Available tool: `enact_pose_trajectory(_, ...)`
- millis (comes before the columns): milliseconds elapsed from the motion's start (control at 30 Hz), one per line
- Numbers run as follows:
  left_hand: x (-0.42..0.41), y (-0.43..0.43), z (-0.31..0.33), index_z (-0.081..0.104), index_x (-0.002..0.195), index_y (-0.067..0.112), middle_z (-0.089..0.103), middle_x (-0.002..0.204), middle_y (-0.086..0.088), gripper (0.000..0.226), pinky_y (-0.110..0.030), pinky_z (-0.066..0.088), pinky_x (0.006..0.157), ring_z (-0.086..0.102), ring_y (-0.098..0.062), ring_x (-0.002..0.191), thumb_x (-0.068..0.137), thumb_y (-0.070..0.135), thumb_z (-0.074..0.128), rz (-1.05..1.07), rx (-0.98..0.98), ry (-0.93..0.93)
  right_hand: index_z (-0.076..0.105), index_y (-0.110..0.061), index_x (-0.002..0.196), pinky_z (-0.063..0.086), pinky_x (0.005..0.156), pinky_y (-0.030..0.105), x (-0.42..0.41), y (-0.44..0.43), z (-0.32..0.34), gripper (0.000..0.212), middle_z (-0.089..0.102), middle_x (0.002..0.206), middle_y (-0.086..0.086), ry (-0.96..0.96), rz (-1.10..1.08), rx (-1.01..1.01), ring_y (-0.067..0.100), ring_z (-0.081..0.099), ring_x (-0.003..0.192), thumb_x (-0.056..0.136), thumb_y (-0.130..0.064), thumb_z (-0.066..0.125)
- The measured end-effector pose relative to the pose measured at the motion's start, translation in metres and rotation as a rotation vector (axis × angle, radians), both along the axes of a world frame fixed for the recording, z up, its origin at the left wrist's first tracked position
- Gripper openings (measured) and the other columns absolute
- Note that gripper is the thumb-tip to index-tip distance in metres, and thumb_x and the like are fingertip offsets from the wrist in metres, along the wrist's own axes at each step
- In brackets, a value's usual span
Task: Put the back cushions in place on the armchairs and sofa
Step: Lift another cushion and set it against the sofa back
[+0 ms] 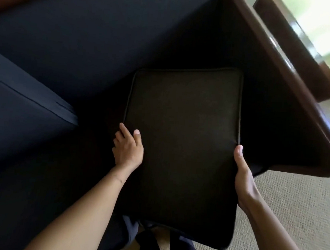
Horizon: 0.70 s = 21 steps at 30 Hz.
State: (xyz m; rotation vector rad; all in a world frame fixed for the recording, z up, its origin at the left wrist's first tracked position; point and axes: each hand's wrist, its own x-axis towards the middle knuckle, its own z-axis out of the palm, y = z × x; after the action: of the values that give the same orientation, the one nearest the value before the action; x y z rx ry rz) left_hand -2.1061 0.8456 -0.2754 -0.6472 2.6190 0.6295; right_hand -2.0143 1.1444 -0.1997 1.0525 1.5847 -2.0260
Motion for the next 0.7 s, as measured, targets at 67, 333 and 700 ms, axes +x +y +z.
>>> enact_pose_trajectory(67, 0.011, 0.011, 0.018, 0.002, 0.170, 0.021, 0.006, 0.175, -0.023, 0.072, -0.065, 0.015, 0.124, 0.011, -0.044, 0.160, 0.110, 0.056, 0.019, -0.059, 0.038, -0.062, 0.058, -0.030, 0.148, 0.034, 0.123, 0.048, 0.000, -0.015, 0.029, 0.092, 0.056, 0.154, 0.003, -0.012, 0.028, 0.113, 0.017, 0.052, 0.142, 0.083, -0.093, 0.039)
enact_pose_trajectory(333, 0.053, 0.036, 0.131, 0.021, 0.168, 0.022, 0.015, 0.175, -0.014, 0.063, -0.058, 0.011, 0.130, 0.012, -0.032, 0.162, 0.113, 0.049, 0.030, -0.156, 0.397, 0.018, 0.021, -0.021, 0.167, 0.011, 0.129, 0.044, 0.001, -0.077, 0.114, 0.146, 0.019, 0.174, 0.007, -0.019, 0.083, 0.269, 0.023, 0.018, 0.159, 0.053, -0.112, 0.016)
enact_pose_trajectory(700, 0.086, -0.043, 0.285, 0.031, 0.165, 0.017, 0.038, 0.168, -0.002, 0.067, -0.028, 0.028, 0.117, 0.038, -0.020, 0.152, 0.110, 0.056, 0.036, -0.162, 0.497, 0.231, 0.063, -0.014, 0.112, 0.062, 0.064, 0.043, -0.021, -0.172, 0.202, 0.020, 0.077, 0.106, 0.017, 0.088, 0.289, 0.277, 0.032, 0.077, 0.090, 0.105, -0.026, 0.049)
